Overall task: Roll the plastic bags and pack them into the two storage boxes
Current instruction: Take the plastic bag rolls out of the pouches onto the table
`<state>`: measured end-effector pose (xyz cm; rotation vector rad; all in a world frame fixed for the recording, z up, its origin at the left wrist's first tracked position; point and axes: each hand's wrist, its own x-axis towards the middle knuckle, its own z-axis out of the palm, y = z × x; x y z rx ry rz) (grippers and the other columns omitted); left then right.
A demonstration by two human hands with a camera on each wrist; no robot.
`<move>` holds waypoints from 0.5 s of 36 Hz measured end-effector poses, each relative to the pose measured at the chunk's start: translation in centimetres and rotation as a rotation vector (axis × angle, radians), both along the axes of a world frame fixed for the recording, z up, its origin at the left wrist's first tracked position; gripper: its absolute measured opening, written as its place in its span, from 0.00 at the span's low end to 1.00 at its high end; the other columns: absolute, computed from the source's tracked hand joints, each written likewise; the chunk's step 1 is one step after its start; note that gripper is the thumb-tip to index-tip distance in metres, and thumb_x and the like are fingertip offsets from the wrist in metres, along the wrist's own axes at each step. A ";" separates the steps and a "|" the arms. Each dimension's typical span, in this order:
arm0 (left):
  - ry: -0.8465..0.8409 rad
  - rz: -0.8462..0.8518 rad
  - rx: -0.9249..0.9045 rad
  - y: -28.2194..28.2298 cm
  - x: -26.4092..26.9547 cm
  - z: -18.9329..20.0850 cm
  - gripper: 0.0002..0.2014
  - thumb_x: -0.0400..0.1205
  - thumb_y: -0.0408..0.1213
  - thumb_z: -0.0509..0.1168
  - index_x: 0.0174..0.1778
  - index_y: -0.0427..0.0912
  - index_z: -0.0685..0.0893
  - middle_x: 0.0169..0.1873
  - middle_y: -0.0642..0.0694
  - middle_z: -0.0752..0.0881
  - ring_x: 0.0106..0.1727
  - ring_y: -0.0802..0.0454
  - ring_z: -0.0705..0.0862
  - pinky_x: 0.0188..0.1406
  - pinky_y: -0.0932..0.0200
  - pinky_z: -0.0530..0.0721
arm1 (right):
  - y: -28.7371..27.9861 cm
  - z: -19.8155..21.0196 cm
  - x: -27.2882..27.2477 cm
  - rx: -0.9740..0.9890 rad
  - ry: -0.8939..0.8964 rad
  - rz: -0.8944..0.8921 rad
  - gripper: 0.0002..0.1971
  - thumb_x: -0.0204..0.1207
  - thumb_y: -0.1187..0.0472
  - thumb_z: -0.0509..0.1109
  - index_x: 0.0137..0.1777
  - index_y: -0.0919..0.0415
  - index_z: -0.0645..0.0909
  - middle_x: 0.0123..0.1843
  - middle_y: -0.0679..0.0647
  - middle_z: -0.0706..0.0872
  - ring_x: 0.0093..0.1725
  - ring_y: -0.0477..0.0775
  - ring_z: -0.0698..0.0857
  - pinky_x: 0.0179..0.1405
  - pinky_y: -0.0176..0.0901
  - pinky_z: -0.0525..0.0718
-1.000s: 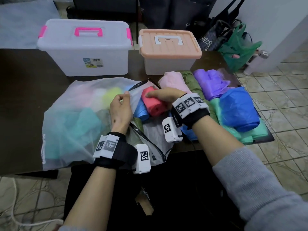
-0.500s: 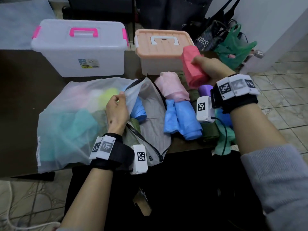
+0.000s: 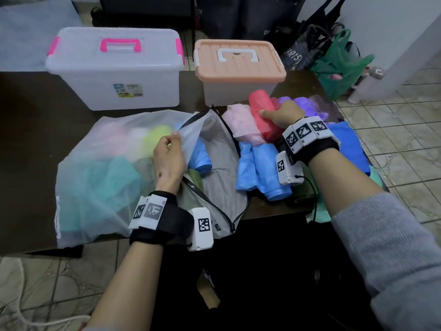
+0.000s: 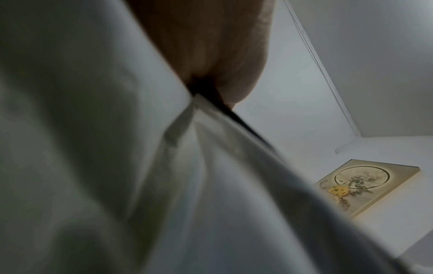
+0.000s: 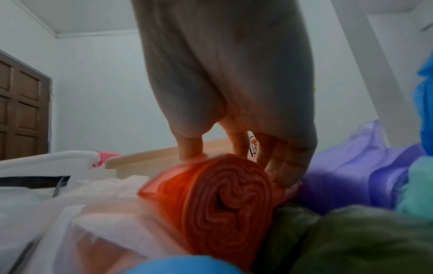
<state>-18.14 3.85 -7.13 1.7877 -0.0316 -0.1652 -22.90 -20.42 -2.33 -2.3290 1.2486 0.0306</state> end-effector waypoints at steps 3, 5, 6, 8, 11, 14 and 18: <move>-0.003 0.013 -0.021 -0.1 0.0 0.0 0.18 0.86 0.45 0.56 0.29 0.48 0.71 0.34 0.47 0.81 0.40 0.41 0.74 0.36 0.57 0.69 | 0.3 0.0 0.1 -0.033 0.009 -0.037 0.36 0.76 0.36 0.63 0.73 0.64 0.71 0.76 0.65 0.70 0.77 0.67 0.65 0.75 0.56 0.61; 0.008 0.017 -0.043 -0.2 0.1 0.1 0.18 0.87 0.45 0.56 0.29 0.47 0.70 0.28 0.50 0.75 0.35 0.47 0.71 0.32 0.59 0.68 | 0.7 0.4 0.0 -0.058 -0.112 -0.096 0.33 0.78 0.41 0.63 0.74 0.64 0.68 0.77 0.65 0.65 0.77 0.65 0.60 0.73 0.57 0.62; 0.014 0.019 -0.051 -0.2 0.1 0.3 0.19 0.87 0.45 0.56 0.28 0.47 0.69 0.26 0.51 0.71 0.32 0.50 0.68 0.30 0.60 0.66 | 1.3 0.8 -0.1 -0.092 -0.192 -0.101 0.30 0.78 0.44 0.64 0.72 0.65 0.68 0.75 0.64 0.67 0.75 0.64 0.63 0.71 0.56 0.65; 0.033 0.025 -0.080 -0.1 0.4 0.7 0.20 0.86 0.45 0.56 0.27 0.48 0.67 0.25 0.51 0.68 0.28 0.55 0.66 0.28 0.60 0.65 | 3.0 1.4 -0.3 -0.116 -0.353 -0.060 0.20 0.79 0.49 0.63 0.60 0.65 0.76 0.63 0.63 0.77 0.63 0.60 0.73 0.59 0.49 0.71; 0.069 0.038 -0.126 0.3 1.5 1.6 0.18 0.86 0.46 0.58 0.29 0.49 0.70 0.26 0.51 0.70 0.29 0.55 0.67 0.29 0.59 0.66 | 6.2 1.4 -0.1 0.206 -0.464 0.038 0.15 0.81 0.55 0.61 0.34 0.59 0.74 0.33 0.58 0.76 0.31 0.55 0.75 0.31 0.38 0.73; 0.065 0.033 -0.139 1.0 2.5 2.4 0.15 0.85 0.46 0.58 0.33 0.48 0.76 0.27 0.51 0.71 0.29 0.55 0.68 0.30 0.58 0.67 | 9.5 0.5 0.6 0.701 -0.373 0.061 0.15 0.82 0.60 0.59 0.32 0.59 0.69 0.25 0.52 0.69 0.14 0.44 0.66 0.11 0.29 0.63; 0.077 0.046 -0.180 1.8 3.1 2.5 0.16 0.86 0.47 0.57 0.32 0.47 0.75 0.24 0.49 0.68 0.25 0.54 0.65 0.24 0.58 0.64 | 12.5 -1.6 1.2 0.724 -0.218 0.145 0.16 0.83 0.57 0.62 0.33 0.59 0.69 0.25 0.52 0.67 0.20 0.47 0.66 0.16 0.31 0.66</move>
